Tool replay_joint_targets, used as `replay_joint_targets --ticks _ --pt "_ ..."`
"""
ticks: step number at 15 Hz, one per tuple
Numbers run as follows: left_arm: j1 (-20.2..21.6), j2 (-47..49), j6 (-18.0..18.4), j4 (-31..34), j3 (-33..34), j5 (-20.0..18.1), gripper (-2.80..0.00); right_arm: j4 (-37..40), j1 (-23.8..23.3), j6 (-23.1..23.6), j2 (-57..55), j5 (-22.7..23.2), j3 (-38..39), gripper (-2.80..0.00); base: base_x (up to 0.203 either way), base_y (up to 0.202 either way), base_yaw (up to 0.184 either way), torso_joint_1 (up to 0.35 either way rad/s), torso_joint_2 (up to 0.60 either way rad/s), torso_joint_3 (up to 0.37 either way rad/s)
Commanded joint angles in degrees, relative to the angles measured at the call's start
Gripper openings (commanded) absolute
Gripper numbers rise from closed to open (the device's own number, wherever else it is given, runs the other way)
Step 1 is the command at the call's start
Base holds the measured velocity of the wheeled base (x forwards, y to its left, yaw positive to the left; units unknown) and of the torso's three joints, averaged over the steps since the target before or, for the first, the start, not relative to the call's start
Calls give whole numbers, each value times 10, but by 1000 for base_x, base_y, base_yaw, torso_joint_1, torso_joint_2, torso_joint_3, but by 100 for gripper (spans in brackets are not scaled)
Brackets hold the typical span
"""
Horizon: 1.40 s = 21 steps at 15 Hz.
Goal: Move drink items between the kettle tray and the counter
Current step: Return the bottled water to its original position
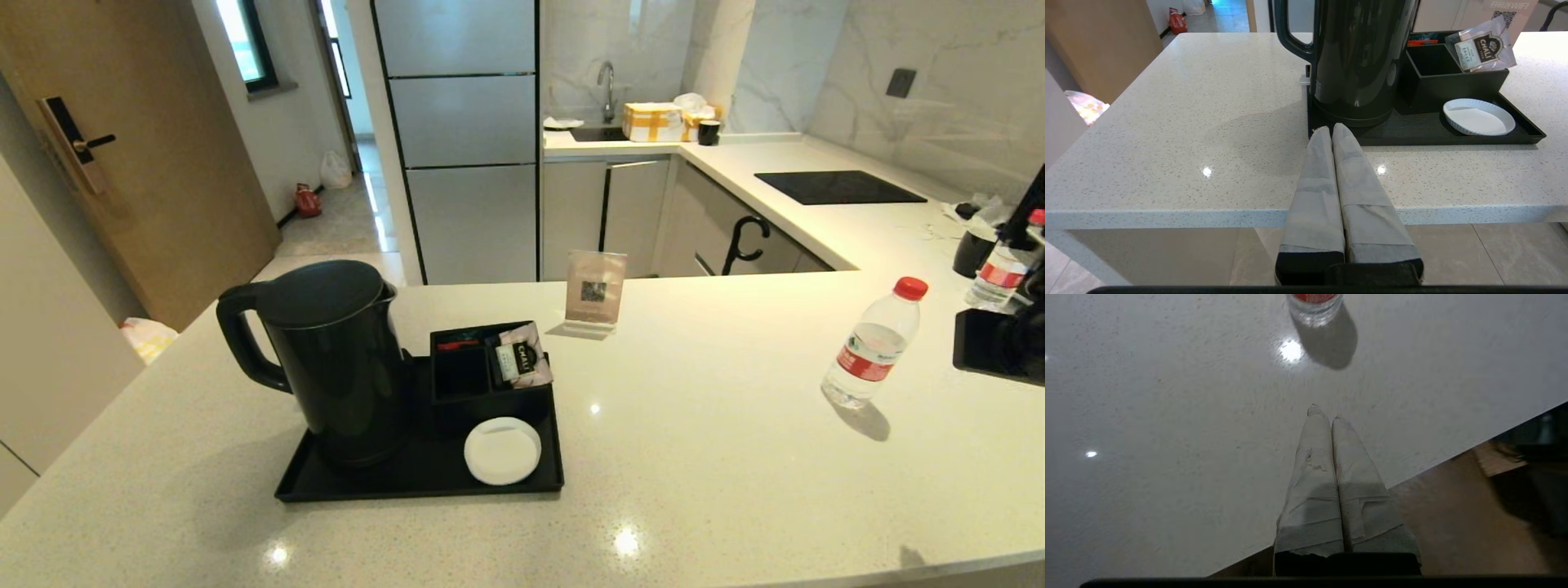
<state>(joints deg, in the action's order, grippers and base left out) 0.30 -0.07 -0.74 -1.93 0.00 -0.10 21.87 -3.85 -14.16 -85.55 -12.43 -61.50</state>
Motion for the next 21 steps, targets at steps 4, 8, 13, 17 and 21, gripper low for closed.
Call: replay_joint_targets --ticks 4,8,13,17,21 --pt "0 1 0 0 0 0 -280 -161 -41 -29 -21 14 126 -280 0 0 0 0 0 0" --pt "0 1 -1 0 0 0 -280 -292 -42 -32 -81 -17 174 0 0 0 0 0 0 0" --pt "0 1 -1 0 0 0 -280 -531 -28 -21 -175 -78 239 0 0 0 0 0 0 0" --pt "0 1 -1 0 0 0 -280 -609 -20 12 -221 -118 225 0 0 0 0 0 0 0" --pt "0 1 -1 0 0 0 -280 -638 -18 30 -254 -123 213 0 0 0 0 0 0 0"
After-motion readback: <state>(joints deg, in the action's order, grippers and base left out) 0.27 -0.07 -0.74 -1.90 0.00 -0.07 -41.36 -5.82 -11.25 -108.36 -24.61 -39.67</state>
